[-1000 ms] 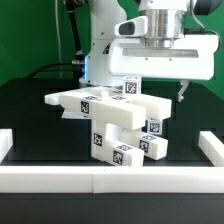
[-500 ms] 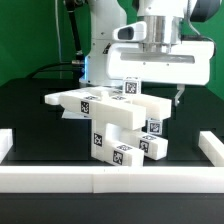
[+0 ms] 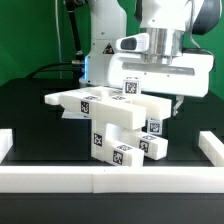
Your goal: Assemble chair
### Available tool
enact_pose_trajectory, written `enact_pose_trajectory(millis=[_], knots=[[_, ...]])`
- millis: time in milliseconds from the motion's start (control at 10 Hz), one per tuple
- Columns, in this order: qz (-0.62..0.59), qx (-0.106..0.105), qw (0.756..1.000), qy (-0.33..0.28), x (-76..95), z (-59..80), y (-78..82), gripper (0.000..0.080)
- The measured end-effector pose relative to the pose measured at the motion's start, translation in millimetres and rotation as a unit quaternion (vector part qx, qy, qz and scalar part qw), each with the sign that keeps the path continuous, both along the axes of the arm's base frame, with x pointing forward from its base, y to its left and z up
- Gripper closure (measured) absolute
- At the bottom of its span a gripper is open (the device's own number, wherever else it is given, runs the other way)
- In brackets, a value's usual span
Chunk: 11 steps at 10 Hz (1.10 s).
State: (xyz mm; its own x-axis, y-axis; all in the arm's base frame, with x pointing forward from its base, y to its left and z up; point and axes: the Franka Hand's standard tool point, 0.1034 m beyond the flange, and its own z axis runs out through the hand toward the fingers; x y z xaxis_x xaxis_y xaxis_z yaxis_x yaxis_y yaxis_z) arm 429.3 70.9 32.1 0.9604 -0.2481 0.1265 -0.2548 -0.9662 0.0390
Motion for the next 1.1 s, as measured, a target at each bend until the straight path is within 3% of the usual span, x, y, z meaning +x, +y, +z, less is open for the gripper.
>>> enact_pose_trajectory(millis=[800,1100], knots=[[0.011,-0.014,1.000,0.014,-4.2,-21.7,1.7,0.0151],[0.011,-0.016,1.000,0.014,-2.5,-23.4,1.5,0.0151]])
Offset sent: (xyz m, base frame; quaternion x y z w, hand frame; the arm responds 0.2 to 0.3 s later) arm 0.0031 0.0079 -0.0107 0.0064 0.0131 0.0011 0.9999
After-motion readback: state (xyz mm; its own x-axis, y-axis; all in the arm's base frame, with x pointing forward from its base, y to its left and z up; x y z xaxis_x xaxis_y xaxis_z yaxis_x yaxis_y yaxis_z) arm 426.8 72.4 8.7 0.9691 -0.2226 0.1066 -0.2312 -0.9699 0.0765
